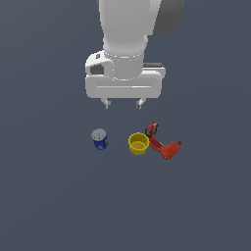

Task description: Pick up a designated object from a clutter of objects.

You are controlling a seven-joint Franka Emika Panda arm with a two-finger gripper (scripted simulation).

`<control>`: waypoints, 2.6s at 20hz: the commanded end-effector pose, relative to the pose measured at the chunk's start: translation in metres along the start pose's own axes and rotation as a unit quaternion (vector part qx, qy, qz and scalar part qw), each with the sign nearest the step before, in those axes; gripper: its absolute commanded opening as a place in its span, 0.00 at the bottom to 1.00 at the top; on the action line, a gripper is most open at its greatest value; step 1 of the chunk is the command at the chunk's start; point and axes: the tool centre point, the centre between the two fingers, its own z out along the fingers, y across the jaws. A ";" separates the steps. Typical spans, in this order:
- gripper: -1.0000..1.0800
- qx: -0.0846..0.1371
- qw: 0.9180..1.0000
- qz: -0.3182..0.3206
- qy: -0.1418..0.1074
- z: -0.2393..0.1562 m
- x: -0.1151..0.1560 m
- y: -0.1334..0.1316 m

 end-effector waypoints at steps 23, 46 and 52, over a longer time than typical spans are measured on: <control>0.96 0.009 1.000 0.023 0.004 0.016 0.001 -0.009; 0.96 0.004 0.977 0.213 -0.003 0.119 -0.032 -0.082; 0.96 0.003 0.964 0.265 -0.005 0.145 -0.048 -0.101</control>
